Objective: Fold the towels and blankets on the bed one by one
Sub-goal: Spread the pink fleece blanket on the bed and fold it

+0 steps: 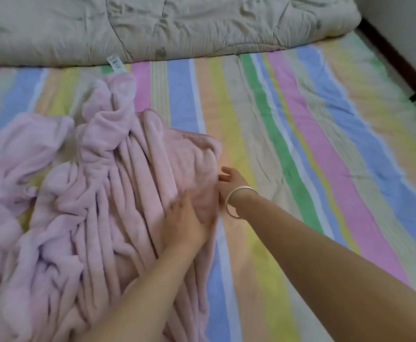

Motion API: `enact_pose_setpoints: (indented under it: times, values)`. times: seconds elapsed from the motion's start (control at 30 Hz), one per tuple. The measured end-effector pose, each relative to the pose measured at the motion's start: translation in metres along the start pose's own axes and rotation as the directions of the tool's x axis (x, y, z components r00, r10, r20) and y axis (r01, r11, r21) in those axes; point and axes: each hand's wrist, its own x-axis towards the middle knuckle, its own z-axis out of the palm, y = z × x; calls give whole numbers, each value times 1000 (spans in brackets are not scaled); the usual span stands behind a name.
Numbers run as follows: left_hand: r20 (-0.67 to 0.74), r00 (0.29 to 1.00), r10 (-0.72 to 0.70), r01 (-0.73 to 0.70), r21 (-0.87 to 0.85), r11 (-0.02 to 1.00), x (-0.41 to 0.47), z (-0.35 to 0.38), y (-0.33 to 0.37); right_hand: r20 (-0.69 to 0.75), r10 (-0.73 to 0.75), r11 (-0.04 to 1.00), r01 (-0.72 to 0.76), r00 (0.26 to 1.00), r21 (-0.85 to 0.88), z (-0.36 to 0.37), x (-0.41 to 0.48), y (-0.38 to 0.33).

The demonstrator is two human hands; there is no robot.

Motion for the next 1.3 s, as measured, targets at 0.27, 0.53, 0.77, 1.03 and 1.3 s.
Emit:
enact_pose_setpoints:
  times: [0.27, 0.53, 0.77, 1.03, 1.3]
  values:
    - [-136, 986, 99, -112, -94, 989, -18, 10, -10, 222, 163, 918, -231, 961, 323, 12, 22, -25]
    - [-140, 987, 82, -121, -294, 948, -25, -8, 10, 282, 144, 915, -236, 949, 326, -60, -16, -3]
    - [-141, 986, 93, -109, -113, 987, -27, -7, 88, -411, -6, 1000, 11, 912, 12, -205, -64, 57]
    - [329, 880, 343, -369, 18, 929, -76, 86, 216, -768, 136, 987, -17, 626, 160, -374, -159, 144]
    - [415, 794, 445, -536, 130, 834, -167, 218, 359, -805, 244, 957, -268, 540, 109, -538, -213, 269]
